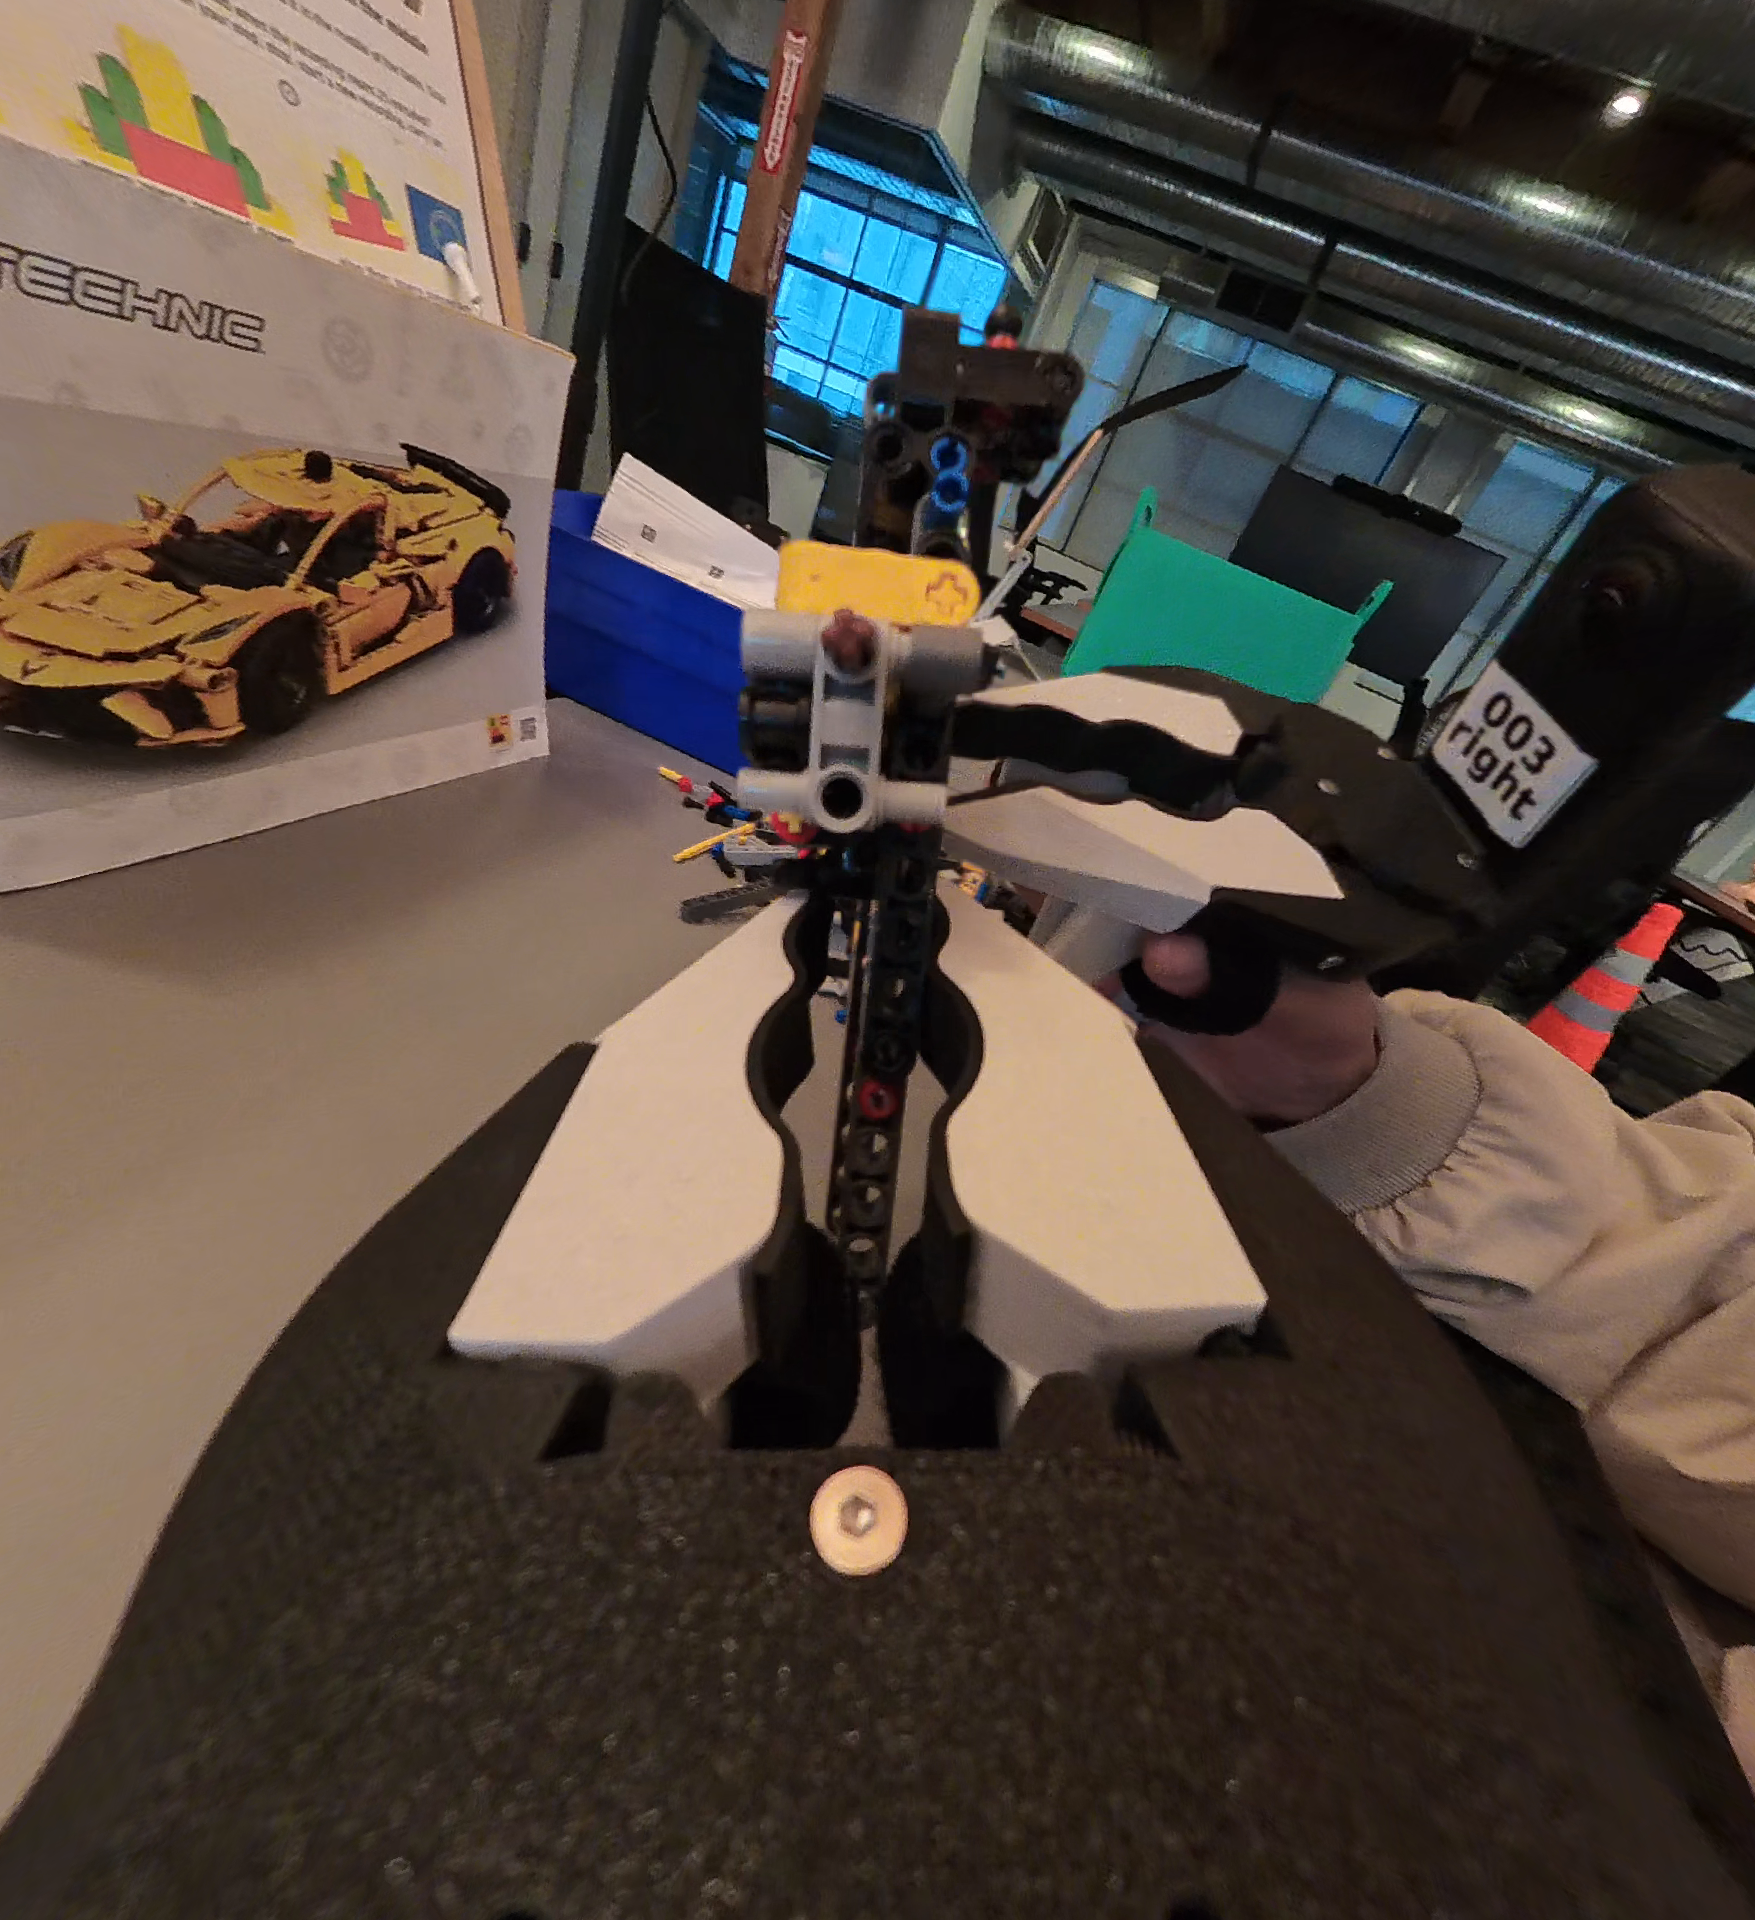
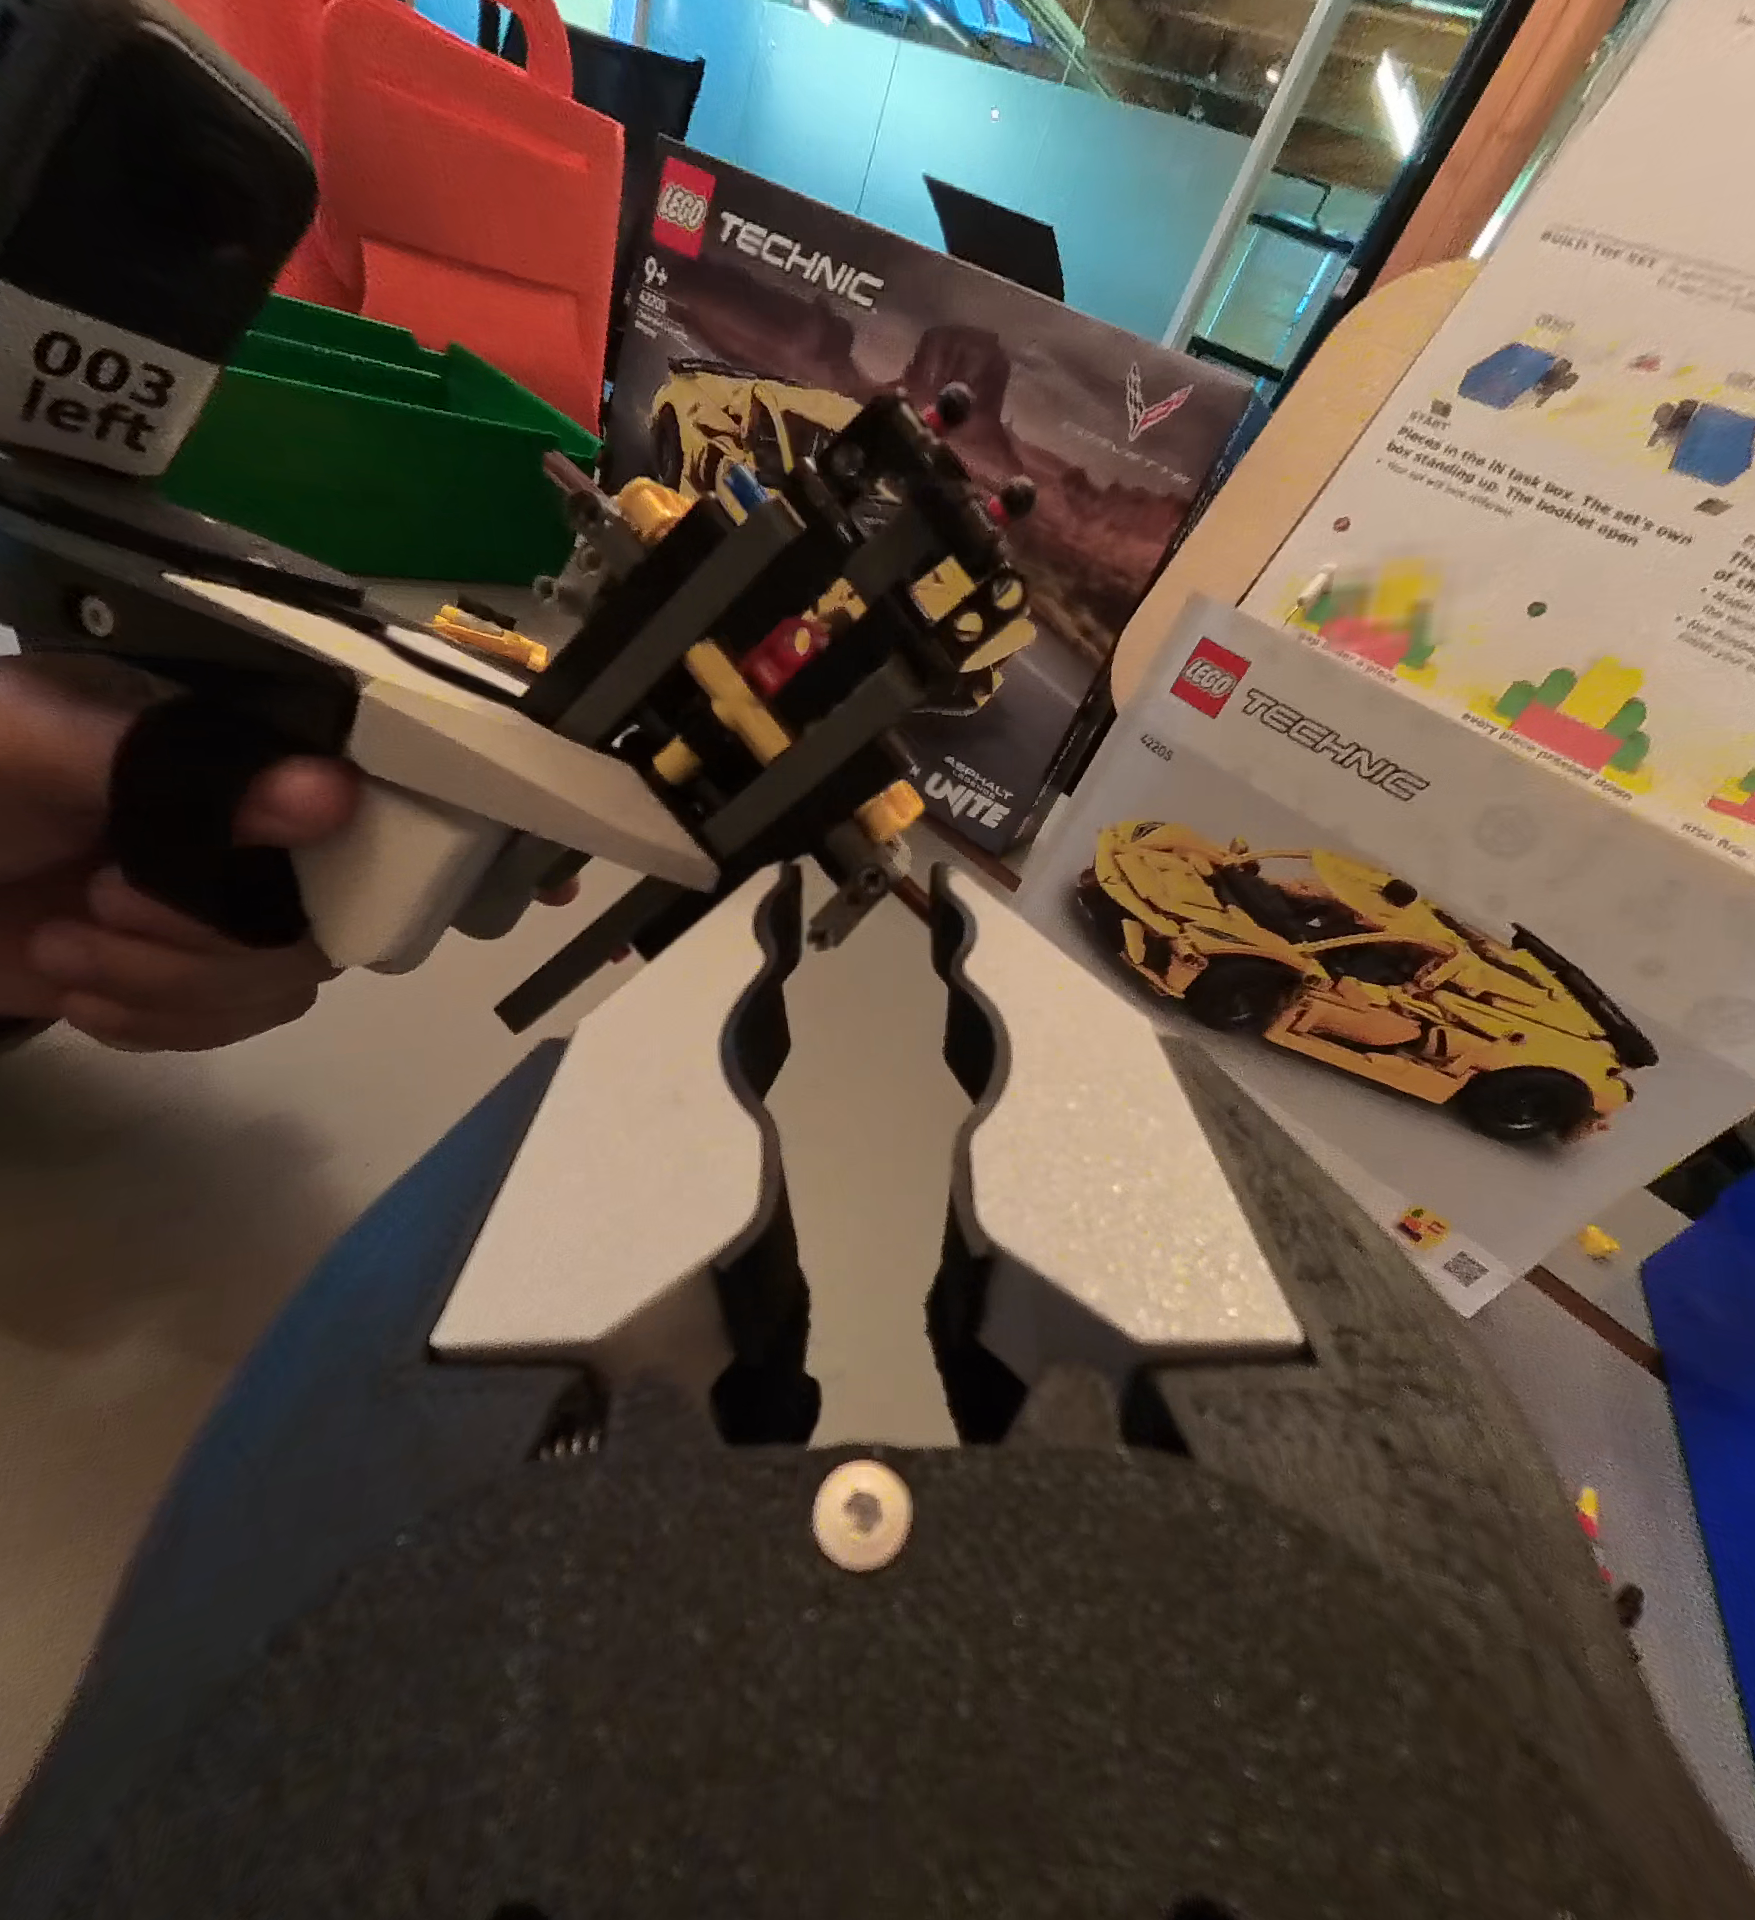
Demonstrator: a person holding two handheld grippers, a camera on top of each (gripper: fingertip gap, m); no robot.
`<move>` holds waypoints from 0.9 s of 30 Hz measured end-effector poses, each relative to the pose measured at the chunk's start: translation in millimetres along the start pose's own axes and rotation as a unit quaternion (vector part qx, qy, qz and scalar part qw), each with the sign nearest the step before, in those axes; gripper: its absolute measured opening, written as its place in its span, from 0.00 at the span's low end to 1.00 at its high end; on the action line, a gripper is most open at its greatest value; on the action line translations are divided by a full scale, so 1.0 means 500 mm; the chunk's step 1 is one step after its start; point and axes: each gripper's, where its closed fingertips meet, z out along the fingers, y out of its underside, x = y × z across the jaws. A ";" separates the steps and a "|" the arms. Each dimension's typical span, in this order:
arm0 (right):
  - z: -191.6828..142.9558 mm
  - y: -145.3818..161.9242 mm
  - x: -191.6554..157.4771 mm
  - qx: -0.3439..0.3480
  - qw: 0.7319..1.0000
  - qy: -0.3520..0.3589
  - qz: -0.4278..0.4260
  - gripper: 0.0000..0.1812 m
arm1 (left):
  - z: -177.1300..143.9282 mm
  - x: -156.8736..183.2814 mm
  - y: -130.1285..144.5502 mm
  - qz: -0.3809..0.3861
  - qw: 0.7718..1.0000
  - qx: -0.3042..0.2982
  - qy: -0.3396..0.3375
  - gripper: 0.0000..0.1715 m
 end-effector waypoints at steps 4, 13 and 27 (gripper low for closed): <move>0.002 0.010 -0.005 -0.013 1.000 0.002 -0.019 0.09 | 0.001 0.001 0.003 -0.006 1.000 -0.006 0.008 0.08; 0.010 0.036 -0.002 -0.066 0.992 0.027 -0.100 0.04 | 0.006 -0.014 0.028 -0.007 0.999 -0.040 -0.009 0.08; 0.008 0.058 0.013 -0.149 0.975 0.089 -0.141 0.03 | 0.017 -0.031 0.027 -0.128 0.990 -0.026 -0.049 0.06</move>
